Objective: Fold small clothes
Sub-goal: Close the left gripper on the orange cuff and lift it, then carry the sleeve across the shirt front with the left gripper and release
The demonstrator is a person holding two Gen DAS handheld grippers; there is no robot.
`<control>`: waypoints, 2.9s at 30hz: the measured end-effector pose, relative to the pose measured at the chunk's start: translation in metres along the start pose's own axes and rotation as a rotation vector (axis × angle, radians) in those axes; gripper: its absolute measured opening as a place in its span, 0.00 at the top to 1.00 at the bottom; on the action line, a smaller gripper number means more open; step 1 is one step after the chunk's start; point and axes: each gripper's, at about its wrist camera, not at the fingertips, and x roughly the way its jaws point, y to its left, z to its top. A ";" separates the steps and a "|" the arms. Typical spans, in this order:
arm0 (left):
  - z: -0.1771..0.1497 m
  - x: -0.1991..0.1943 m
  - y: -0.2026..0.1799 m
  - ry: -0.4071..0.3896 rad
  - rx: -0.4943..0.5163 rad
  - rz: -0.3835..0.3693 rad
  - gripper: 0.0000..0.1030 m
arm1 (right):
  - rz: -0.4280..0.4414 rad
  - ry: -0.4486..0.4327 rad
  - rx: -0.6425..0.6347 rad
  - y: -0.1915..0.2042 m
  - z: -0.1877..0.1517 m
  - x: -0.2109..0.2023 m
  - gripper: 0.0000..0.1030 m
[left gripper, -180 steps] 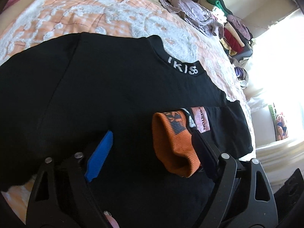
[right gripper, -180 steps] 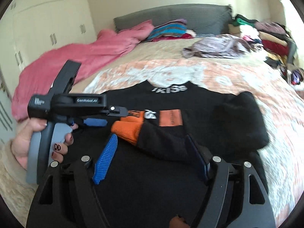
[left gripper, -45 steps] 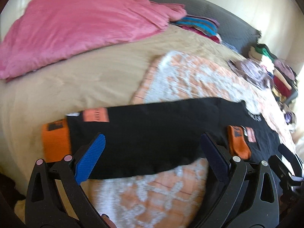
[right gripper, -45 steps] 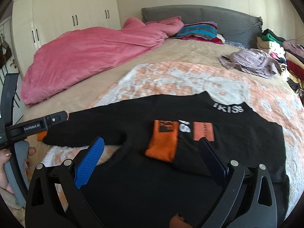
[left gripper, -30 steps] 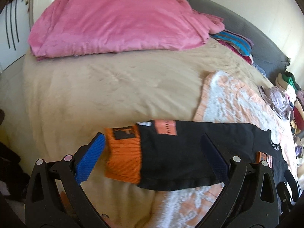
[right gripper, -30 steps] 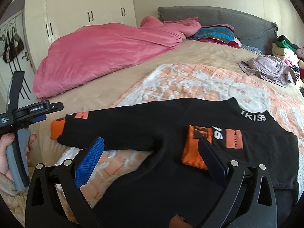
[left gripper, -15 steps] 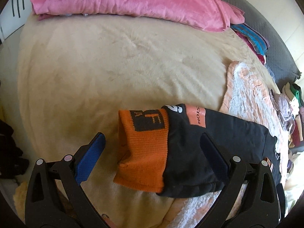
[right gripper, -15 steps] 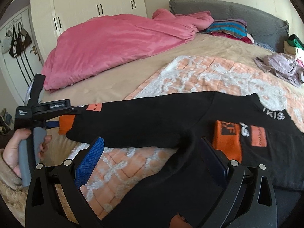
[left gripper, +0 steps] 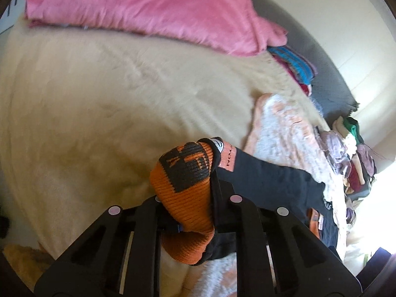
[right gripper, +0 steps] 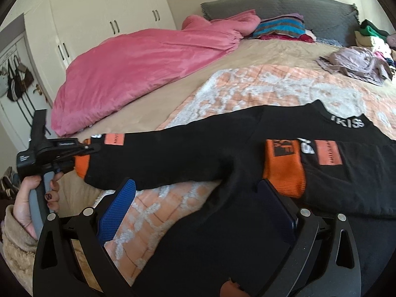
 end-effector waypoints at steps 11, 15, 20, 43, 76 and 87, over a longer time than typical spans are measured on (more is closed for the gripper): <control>-0.003 -0.029 -0.046 -0.038 0.086 -0.112 0.92 | -0.073 -0.053 0.080 -0.034 -0.002 -0.032 0.04; -0.005 -0.036 -0.068 -0.031 0.103 -0.182 0.92 | -0.088 -0.064 0.106 -0.045 -0.003 -0.041 0.04; -0.006 -0.040 -0.096 -0.019 0.143 -0.231 0.92 | -0.112 -0.080 0.124 -0.057 -0.004 -0.053 0.04; -0.026 -0.036 -0.232 0.051 0.335 -0.398 0.92 | -0.220 -0.175 0.240 -0.123 -0.024 -0.117 0.04; -0.147 0.084 -0.329 0.374 0.558 -0.454 0.72 | -0.399 -0.151 0.386 -0.202 -0.069 -0.151 0.04; -0.146 0.090 -0.326 0.338 0.628 -0.444 0.33 | -0.377 -0.084 0.360 -0.198 -0.069 -0.118 0.04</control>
